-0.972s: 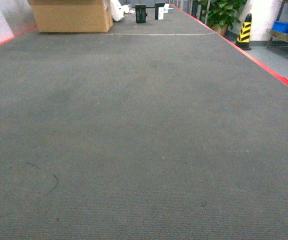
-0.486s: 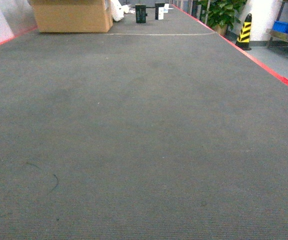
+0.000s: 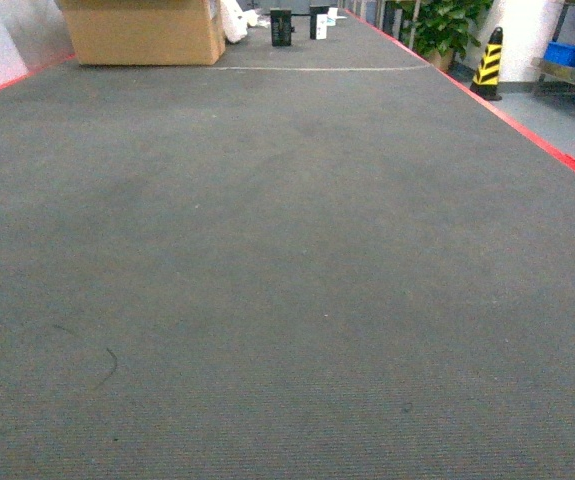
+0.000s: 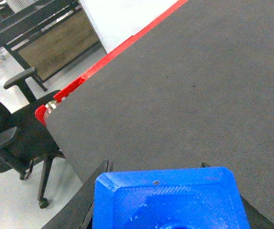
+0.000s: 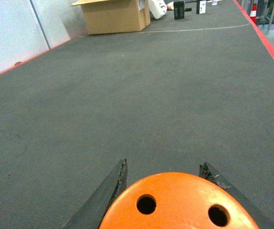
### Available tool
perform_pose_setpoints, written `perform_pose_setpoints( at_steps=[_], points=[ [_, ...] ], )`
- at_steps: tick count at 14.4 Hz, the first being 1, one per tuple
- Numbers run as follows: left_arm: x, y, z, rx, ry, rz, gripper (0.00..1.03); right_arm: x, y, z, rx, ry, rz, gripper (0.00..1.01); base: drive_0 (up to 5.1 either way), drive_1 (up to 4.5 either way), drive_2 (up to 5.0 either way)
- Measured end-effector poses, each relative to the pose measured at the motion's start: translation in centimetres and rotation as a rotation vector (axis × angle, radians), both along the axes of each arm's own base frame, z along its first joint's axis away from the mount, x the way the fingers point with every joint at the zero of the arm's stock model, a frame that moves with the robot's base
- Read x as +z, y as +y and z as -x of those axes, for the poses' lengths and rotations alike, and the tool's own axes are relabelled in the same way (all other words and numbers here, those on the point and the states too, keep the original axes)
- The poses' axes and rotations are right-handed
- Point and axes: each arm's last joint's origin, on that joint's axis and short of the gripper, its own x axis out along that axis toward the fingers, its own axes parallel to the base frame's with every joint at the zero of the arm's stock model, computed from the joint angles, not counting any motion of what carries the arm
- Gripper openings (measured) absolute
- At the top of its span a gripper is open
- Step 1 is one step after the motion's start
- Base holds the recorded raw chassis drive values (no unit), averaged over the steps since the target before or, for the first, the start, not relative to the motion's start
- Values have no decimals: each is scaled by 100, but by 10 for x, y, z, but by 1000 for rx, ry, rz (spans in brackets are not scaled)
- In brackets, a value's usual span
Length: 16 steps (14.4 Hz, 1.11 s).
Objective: Sort blue parts and orange caps into right shelf containers
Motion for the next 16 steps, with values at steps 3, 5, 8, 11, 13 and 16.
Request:
perform_pose_setpoints(
  at_steps=[3, 5, 8, 11, 13, 16],
  points=[
    [0, 0, 0, 0, 0, 0, 45, 0, 0, 0, 0, 0, 0, 41, 0, 0, 0],
    [0, 0, 0, 0, 0, 0, 45, 0, 0, 0, 0, 0, 0, 41, 0, 0, 0],
    [0, 0, 0, 0, 0, 0, 45, 0, 0, 0, 0, 0, 0, 41, 0, 0, 0],
    [0, 0, -1, 0, 1, 0, 45, 1, 0, 0, 0, -6, 2, 41, 0, 0, 0],
    [0, 0, 0, 0, 3, -1, 45, 0, 0, 0, 0, -4, 1, 41, 0, 0, 0],
    [0, 0, 0, 1, 1, -1, 45, 1, 0, 0, 0, -6, 2, 41, 0, 0, 0]
  ],
)
